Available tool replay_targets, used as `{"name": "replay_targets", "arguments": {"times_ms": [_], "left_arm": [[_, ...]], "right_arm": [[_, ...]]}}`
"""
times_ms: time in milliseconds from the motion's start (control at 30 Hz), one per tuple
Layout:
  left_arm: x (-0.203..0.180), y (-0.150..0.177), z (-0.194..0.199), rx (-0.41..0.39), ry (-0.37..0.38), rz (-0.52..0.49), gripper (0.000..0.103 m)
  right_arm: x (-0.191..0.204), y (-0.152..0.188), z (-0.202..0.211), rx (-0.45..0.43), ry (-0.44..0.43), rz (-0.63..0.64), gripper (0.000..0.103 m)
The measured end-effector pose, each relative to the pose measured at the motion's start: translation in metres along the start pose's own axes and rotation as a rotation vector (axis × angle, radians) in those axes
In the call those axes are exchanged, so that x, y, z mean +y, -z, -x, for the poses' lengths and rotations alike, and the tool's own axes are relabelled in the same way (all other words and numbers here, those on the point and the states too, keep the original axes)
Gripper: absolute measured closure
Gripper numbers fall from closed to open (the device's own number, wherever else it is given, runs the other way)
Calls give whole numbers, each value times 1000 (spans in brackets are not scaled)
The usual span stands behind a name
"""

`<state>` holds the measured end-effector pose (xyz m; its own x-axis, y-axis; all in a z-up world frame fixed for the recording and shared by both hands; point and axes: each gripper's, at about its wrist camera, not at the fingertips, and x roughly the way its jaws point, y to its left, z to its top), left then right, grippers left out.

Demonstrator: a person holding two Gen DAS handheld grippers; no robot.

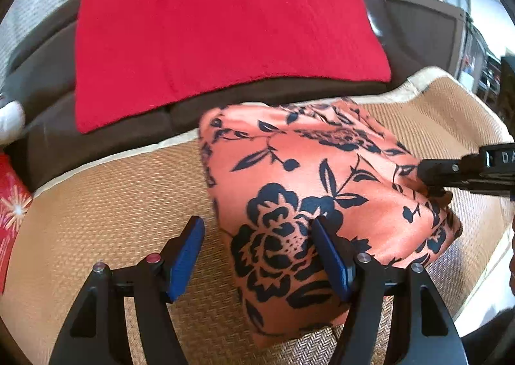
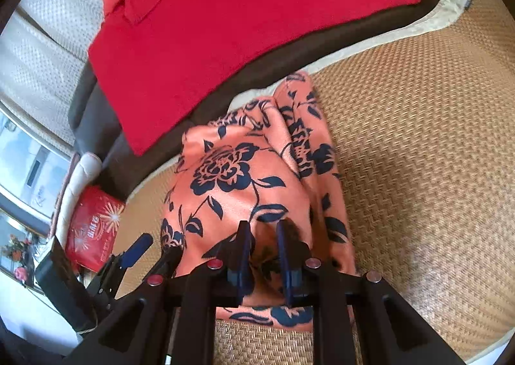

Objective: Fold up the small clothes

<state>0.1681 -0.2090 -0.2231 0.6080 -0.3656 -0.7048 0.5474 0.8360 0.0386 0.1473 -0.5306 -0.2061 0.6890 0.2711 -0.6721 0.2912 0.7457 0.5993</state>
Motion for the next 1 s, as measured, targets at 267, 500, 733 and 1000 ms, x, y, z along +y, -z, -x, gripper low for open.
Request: {"name": "replay_targets", "arguments": {"times_ms": [267,500,733,1000], "left_arm": [[-2,-5,-17,61,-73,32,17],[3,-13,-7,-11,-85,38,17],[20,-19,6,-37,-90,54,17],[35,-19,17,-65,-98,76,17]], "right_arm": [[-10,3,-1,48,16,-21,83],[-15,-7,8,9,-64,-31,81],[-19,-15,36,-127,-78,-46,34],[-28,-19,43,-170,-118,-118,24]]}}
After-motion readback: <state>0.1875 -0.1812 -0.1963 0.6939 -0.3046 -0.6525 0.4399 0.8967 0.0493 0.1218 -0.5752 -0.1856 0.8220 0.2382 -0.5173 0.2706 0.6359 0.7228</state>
